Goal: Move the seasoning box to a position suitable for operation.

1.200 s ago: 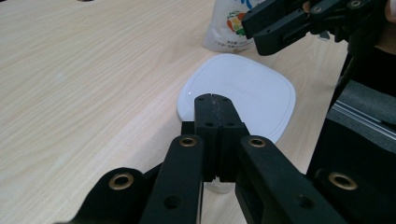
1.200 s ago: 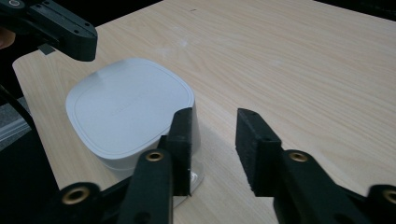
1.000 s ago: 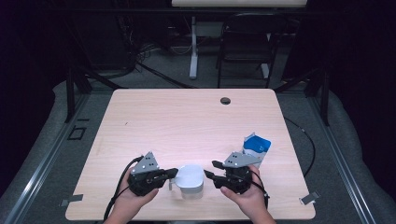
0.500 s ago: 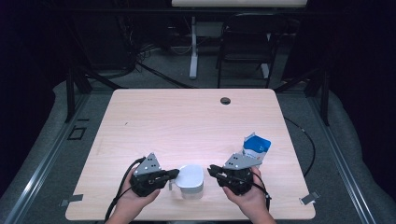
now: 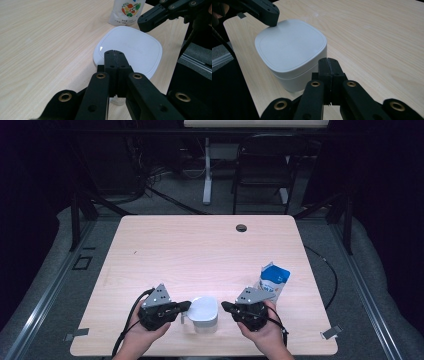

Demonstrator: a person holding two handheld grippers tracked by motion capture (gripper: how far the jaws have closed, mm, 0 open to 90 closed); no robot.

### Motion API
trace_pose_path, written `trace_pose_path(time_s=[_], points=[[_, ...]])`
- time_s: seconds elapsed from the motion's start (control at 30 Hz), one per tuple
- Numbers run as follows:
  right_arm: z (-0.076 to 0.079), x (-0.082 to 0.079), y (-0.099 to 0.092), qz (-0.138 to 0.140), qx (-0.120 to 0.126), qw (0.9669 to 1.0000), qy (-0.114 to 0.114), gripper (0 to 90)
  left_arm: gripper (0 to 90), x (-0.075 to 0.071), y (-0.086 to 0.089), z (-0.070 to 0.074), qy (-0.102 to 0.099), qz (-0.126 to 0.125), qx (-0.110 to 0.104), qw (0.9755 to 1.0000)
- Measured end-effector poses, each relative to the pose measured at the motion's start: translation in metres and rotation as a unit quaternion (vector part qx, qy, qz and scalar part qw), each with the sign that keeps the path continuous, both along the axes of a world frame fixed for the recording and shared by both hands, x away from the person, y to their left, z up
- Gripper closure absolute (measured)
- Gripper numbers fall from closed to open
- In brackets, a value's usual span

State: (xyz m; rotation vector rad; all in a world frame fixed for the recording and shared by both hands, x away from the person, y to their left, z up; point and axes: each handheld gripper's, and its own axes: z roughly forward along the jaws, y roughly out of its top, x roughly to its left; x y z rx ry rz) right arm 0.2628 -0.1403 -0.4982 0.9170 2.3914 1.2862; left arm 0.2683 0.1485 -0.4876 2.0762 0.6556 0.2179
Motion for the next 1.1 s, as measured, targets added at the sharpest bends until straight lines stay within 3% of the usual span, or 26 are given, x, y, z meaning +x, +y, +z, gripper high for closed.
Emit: trace_pose_path(time_s=[0.53,1.1], points=[[-0.0099,0.0001,0.0069,0.019,-0.012,0.9995,0.02,90.0,90.0,-0.0004,0.0028,-0.001,0.0,0.004,-0.001,1.0],[-0.0061,-0.0023,0.0083,0.023,-0.008,0.9996,0.013,90.0,90.0,-0.0008,0.0048,-0.002,0.003,0.006,-0.002,1.0]])
